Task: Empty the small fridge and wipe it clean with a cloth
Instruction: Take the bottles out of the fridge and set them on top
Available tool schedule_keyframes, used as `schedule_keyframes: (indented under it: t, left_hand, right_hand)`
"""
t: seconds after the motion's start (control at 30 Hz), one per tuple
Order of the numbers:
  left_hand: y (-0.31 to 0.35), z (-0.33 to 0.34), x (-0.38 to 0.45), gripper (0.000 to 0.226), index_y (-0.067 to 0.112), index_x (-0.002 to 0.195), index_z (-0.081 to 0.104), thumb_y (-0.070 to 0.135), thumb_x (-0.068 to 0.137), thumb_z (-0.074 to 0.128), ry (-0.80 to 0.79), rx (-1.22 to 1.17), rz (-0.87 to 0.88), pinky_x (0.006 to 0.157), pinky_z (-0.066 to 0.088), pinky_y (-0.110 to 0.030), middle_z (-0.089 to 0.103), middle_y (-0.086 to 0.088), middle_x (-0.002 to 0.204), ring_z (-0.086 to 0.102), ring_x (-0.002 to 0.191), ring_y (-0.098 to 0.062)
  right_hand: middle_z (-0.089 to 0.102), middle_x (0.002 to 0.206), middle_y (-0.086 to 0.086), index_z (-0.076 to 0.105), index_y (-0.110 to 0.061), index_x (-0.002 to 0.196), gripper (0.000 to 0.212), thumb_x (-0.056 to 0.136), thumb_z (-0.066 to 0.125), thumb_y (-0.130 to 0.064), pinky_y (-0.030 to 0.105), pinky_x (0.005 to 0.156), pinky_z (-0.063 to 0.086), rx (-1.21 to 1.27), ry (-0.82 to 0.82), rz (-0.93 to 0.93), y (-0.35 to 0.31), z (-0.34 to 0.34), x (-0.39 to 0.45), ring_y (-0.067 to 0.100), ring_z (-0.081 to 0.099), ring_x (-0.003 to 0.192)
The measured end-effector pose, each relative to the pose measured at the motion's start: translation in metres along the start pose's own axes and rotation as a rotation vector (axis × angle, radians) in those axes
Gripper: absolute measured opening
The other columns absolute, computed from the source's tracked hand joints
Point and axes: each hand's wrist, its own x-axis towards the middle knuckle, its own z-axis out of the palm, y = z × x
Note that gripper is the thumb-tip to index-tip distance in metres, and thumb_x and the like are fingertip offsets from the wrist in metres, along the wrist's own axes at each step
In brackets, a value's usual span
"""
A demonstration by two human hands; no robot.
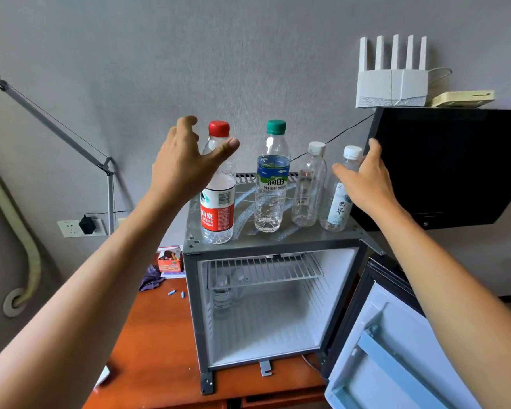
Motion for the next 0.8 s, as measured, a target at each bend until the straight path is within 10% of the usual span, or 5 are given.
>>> schedule_keyframes:
  t: [0.2, 0.3, 0.43, 0.57, 0.8]
  left_hand:
    - [-0.021, 0.011, -0.066, 0.064, 0.0, 0.132, 0.054, 0.053, 0.096, 0.058, 0.444, 0.278, 0.263, 0.096, 0.04, -0.05, 0.056, -0.022, 0.121, 0.05, 0.111, -0.04]
    - [-0.041, 0.035, -0.14, 0.033, 0.001, 0.097, 0.062, 0.032, 0.095, 0.05, 0.549, 0.213, 0.496, 0.071, 0.04, -0.047, 0.058, -0.02, 0.087, 0.052, 0.079, -0.035]
    - [-0.093, 0.093, -0.237, 0.017, 0.014, 0.072, 0.058, 0.024, 0.084, 0.062, 0.048, 0.251, 0.554, 0.053, 0.037, -0.041, 0.05, -0.005, 0.068, 0.047, 0.058, -0.03]
    - [-0.144, 0.152, -0.276, 0.015, 0.023, 0.083, 0.059, 0.037, 0.08, 0.064, -0.496, 0.368, 0.158, 0.057, 0.047, -0.034, 0.057, 0.005, 0.081, 0.064, 0.071, -0.022]
    - [-0.175, 0.228, -0.215, 0.081, 0.011, 0.162, 0.005, 0.026, 0.098, 0.052, -0.726, 0.444, -0.332, 0.112, 0.04, -0.042, 0.018, -0.021, 0.167, 0.04, 0.145, -0.036]
  right_hand:
    - [0.033, 0.152, 0.022, 0.024, -0.004, 0.154, 0.089, 0.086, 0.065, -0.043, 0.053, 0.115, 0.031, -0.149, 0.351, -0.248, -0.004, 0.004, -0.042, 0.039, 0.032, 0.141]
    - [0.058, 0.109, 0.023, 0.058, 0.01, 0.111, 0.037, 0.086, 0.065, -0.015, 0.047, 0.091, 0.046, 0.072, 0.648, -0.589, -0.006, 0.026, -0.115, 0.039, 0.055, 0.103]
    - [0.056, 0.071, 0.004, 0.059, -0.006, 0.074, 0.006, 0.078, 0.063, -0.006, 0.037, 0.059, 0.046, 0.22, 0.2, -0.732, 0.032, 0.098, -0.227, 0.026, 0.054, 0.064]
    - [0.058, 0.061, -0.006, 0.049, -0.025, 0.08, 0.017, 0.076, 0.066, -0.023, 0.03, 0.048, 0.041, -0.047, -0.268, -0.465, 0.099, 0.183, -0.266, 0.019, 0.06, 0.055]
    - [0.032, 0.158, 0.007, 0.02, -0.036, 0.156, 0.073, 0.095, 0.058, -0.03, 0.04, 0.097, 0.048, -0.388, -0.828, 0.011, 0.131, 0.284, -0.181, 0.033, 0.049, 0.132]
